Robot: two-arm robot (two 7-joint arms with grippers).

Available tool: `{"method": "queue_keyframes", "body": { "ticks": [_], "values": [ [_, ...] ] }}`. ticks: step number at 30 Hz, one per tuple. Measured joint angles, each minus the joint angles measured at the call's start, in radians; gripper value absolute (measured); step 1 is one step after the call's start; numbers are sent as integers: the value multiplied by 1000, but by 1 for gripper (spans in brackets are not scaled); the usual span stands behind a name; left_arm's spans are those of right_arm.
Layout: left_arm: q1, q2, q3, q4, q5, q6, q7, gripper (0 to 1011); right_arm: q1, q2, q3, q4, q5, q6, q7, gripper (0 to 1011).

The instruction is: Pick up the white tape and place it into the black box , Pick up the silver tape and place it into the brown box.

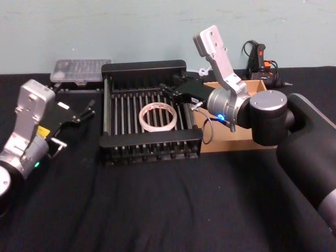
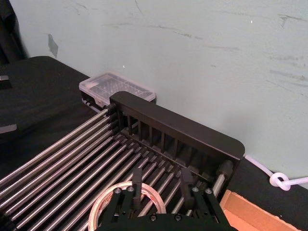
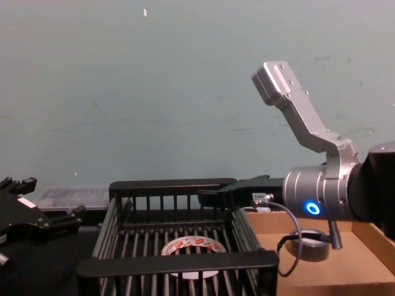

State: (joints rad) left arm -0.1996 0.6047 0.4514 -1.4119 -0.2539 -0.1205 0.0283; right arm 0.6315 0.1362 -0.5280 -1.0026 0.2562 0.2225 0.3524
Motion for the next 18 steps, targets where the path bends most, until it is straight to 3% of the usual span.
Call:
{"method": "queue_keyframes", "body": {
  "ticks": [13,18],
  "values": [
    [0,0,0,0,0,0,0,1001,-1,0,0,-1,1,-1,1,889],
    [0,0,0,0,0,0,0,1001,-1,0,0,-1,2,-1,1,997]
  ]
}}
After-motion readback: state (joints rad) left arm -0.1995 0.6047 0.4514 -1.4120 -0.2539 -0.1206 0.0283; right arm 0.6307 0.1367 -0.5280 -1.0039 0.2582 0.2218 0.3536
